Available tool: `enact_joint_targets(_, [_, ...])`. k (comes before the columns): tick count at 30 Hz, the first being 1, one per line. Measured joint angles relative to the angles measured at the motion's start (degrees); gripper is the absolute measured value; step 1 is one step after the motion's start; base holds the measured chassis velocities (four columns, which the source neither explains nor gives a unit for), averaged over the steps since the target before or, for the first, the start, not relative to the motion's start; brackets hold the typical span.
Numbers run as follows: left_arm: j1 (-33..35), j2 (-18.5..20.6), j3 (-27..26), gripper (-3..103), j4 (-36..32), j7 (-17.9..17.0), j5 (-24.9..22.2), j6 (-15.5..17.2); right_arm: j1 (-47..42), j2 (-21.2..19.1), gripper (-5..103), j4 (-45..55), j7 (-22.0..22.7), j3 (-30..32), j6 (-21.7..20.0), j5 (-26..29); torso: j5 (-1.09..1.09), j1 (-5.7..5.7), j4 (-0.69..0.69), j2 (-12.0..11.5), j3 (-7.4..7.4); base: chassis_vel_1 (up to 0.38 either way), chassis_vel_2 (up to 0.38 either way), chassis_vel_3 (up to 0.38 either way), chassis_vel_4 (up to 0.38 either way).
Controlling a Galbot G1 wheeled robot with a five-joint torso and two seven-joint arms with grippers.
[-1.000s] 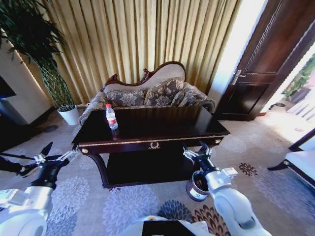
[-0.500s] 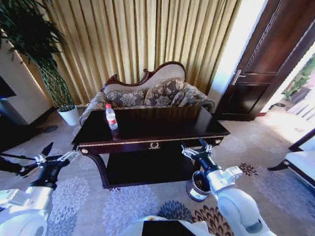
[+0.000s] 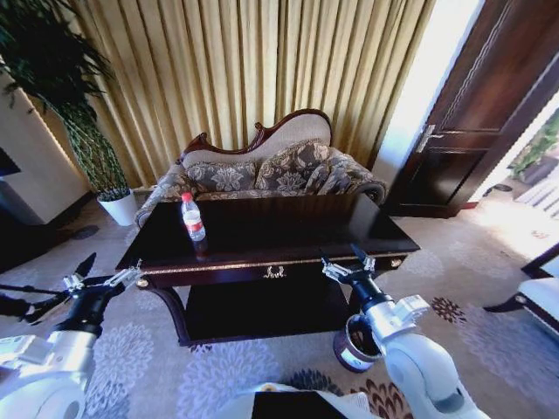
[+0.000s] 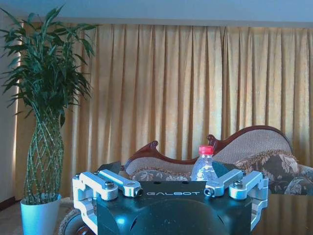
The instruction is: Move to the front of the table and place the trash on the table into the trash bin.
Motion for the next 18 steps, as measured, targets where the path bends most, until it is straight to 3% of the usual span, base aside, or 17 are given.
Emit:
enact_joint_targets(11, [-2.17,2.61,0.86,100,0.66,-1.54,-0.39,0.16,-0.2,0.32,100,-0.54,-0.05,-0.26,0.11,0.4,0.02,-0.06,0.01,0.03,-0.03,-0.023,0.031,0.029,-0.029])
enact_joint_targets(13, [-5.26,4.61,2.13,100,1.57,-3.98,-0.59,3.14,-0.22,0.35,100,-0.71,-0.02,-0.23,0.11,0.41,0.01,-0.06,-0.01,0.03,-0.03,0.0,0.0,0.0,0.0])
enact_joint_targets(14, [-5.26,4.61,2.13,100,1.57,-3.98,-0.59,3.14,-0.22,0.35,100,-0.71,-0.02,-0.23,0.11,0.41,0.01,-0.06,-0.01,0.03,-0.03,0.0,0.0,0.0,0.0])
enact_joint_targets(18, [-10.38,8.74,3.8,100,2.52,-7.59,-2.19,9.85,-0.26,-0.19,100,-0.72,0.03,0.08,-0.48,0.52,0.01,-0.04,0.0,0.02,-0.01,0.0,0.0,0.0,0.0])
